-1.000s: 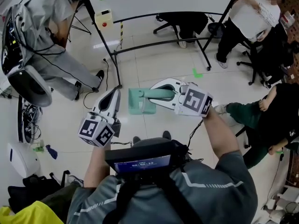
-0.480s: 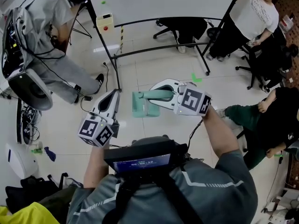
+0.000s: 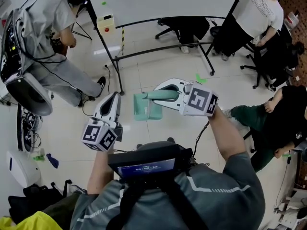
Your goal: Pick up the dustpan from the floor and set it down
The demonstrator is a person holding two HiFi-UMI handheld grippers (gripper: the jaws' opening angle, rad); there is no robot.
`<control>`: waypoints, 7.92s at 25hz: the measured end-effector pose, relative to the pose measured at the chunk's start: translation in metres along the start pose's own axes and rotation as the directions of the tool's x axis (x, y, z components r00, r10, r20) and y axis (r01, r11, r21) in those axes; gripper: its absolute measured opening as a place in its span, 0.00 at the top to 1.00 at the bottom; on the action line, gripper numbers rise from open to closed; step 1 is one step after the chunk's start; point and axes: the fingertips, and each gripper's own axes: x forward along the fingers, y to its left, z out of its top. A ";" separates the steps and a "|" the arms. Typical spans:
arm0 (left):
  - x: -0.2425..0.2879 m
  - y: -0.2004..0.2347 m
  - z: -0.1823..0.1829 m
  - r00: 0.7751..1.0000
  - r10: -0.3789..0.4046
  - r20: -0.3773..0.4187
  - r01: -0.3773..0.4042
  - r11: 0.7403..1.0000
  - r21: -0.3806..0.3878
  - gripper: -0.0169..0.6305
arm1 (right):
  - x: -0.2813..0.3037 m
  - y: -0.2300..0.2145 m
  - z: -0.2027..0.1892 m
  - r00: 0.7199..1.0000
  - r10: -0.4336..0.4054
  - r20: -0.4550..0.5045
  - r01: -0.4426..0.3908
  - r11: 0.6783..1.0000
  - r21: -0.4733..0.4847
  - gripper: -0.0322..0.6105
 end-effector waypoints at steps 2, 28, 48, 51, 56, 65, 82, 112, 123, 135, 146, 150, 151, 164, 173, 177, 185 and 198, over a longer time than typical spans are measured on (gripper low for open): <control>-0.004 0.010 0.000 1.000 0.003 -0.012 -0.003 1.000 0.010 0.94 | 0.009 -0.001 0.004 1.000 -0.003 -0.007 0.003 1.000 -0.002 0.77; 0.178 0.132 0.018 1.000 0.018 -0.024 -0.016 0.996 0.090 0.94 | 0.056 -0.229 -0.045 0.999 0.034 0.007 -0.033 0.998 -0.044 0.77; 0.409 0.194 0.023 0.996 0.055 -0.064 -0.053 0.998 0.028 0.94 | 0.044 -0.456 -0.128 0.997 0.069 -0.031 -0.070 0.996 -0.057 0.77; 0.417 0.205 0.036 0.998 0.032 -0.054 -0.030 0.998 0.050 0.94 | 0.047 -0.463 -0.123 0.998 0.055 -0.036 -0.057 0.997 -0.046 0.77; 0.426 0.229 0.040 0.998 0.021 -0.052 -0.020 0.999 0.034 0.94 | 0.060 -0.477 -0.122 0.998 0.041 -0.048 -0.043 0.999 -0.034 0.77; 0.454 0.261 0.008 0.992 -0.006 -0.125 0.004 1.000 -0.015 0.94 | 0.089 -0.501 -0.153 0.998 0.036 -0.058 -0.036 0.999 0.002 0.77; 0.505 0.358 -0.223 0.960 0.024 -0.278 -0.054 0.993 -0.103 0.94 | 0.216 -0.509 -0.398 0.982 0.094 -0.163 -0.084 0.994 0.065 0.77; 0.548 0.383 -0.394 0.930 -0.040 -0.364 -0.030 0.983 -0.183 0.94 | 0.282 -0.487 -0.603 0.968 0.138 -0.210 -0.115 0.986 0.118 0.77; 0.542 0.365 -0.412 0.920 -0.026 -0.391 -0.052 0.981 -0.187 0.94 | 0.270 -0.451 -0.618 0.959 0.197 -0.204 -0.161 0.971 0.178 0.62; 0.529 0.341 -0.420 0.919 -0.044 -0.392 -0.026 0.985 -0.172 0.94 | 0.255 -0.428 -0.622 0.966 0.167 -0.199 -0.131 0.974 0.185 0.56; 0.511 0.321 -0.290 0.948 -0.032 -0.316 0.000 0.995 -0.103 0.94 | 0.202 -0.434 -0.485 0.985 0.125 -0.119 -0.093 0.966 0.241 0.47; 0.499 0.292 -0.202 0.966 -0.059 -0.250 0.042 0.996 -0.074 0.94 | 0.159 -0.452 -0.385 0.998 0.044 -0.046 -0.030 0.965 0.259 0.47; 0.497 0.285 -0.179 0.972 -0.070 -0.225 0.057 0.996 -0.066 0.94 | 0.148 -0.457 -0.362 0.999 0.030 -0.041 -0.019 0.970 0.244 0.47; 0.442 0.206 0.026 0.986 -0.151 -0.077 0.152 0.988 0.009 0.94 | 0.038 -0.466 -0.133 0.974 -0.145 0.172 0.112 0.976 0.187 0.62; 0.435 0.175 0.050 0.987 -0.156 -0.046 0.158 0.987 0.034 0.94 | -0.002 -0.466 -0.105 0.945 -0.259 0.203 0.212 0.951 0.225 0.93; 0.437 0.165 0.054 0.987 -0.156 -0.041 0.158 0.986 0.049 0.94 | -0.010 -0.465 -0.099 0.942 -0.269 0.202 0.223 0.949 0.222 0.93; 0.435 0.161 0.054 0.986 -0.161 -0.036 0.163 0.985 0.059 0.94 | -0.017 -0.469 -0.097 0.922 -0.334 0.197 0.281 0.925 0.254 0.93; 0.431 0.148 0.050 0.996 -0.073 -0.043 0.075 0.995 0.068 0.94 | -0.045 -0.467 -0.100 0.912 -0.347 0.218 0.282 0.917 0.281 0.93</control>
